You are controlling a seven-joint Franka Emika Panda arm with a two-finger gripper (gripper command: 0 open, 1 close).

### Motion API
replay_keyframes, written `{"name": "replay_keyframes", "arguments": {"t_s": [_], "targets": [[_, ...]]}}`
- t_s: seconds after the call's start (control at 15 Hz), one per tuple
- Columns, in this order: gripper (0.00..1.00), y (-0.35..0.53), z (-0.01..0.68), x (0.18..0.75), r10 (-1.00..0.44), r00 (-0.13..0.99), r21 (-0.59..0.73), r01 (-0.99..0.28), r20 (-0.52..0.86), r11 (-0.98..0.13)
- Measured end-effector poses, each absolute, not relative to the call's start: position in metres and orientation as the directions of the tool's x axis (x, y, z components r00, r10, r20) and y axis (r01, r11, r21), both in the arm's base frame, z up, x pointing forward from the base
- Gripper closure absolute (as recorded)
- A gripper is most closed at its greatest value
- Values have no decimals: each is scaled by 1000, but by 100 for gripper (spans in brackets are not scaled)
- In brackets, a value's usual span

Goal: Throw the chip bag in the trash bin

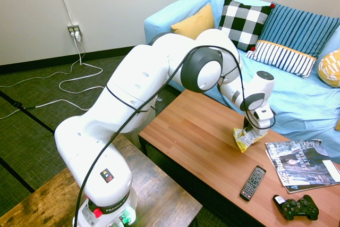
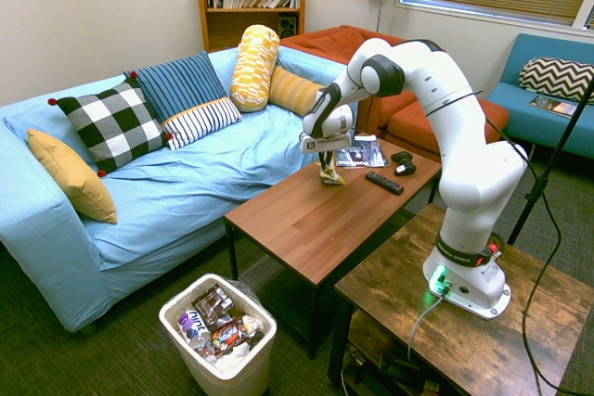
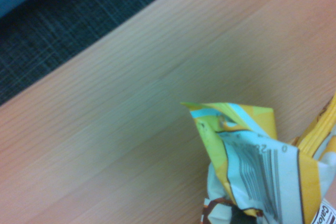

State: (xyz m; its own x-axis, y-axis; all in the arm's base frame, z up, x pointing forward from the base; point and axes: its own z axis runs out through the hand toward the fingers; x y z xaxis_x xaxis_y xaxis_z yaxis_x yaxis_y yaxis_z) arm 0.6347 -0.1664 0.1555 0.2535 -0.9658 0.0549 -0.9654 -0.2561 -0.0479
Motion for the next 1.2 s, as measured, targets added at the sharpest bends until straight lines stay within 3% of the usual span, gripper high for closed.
{"name": "replay_keyframes", "arguments": {"t_s": [0.53,0.73,1.2], "targets": [[100,24,295,566,-868,495,-198,-848,34,-491],[100,114,306,518,-828,558,-199,-806,59,-557],[100,294,311,468,-749,647,-186,-726,144,-662]]}}
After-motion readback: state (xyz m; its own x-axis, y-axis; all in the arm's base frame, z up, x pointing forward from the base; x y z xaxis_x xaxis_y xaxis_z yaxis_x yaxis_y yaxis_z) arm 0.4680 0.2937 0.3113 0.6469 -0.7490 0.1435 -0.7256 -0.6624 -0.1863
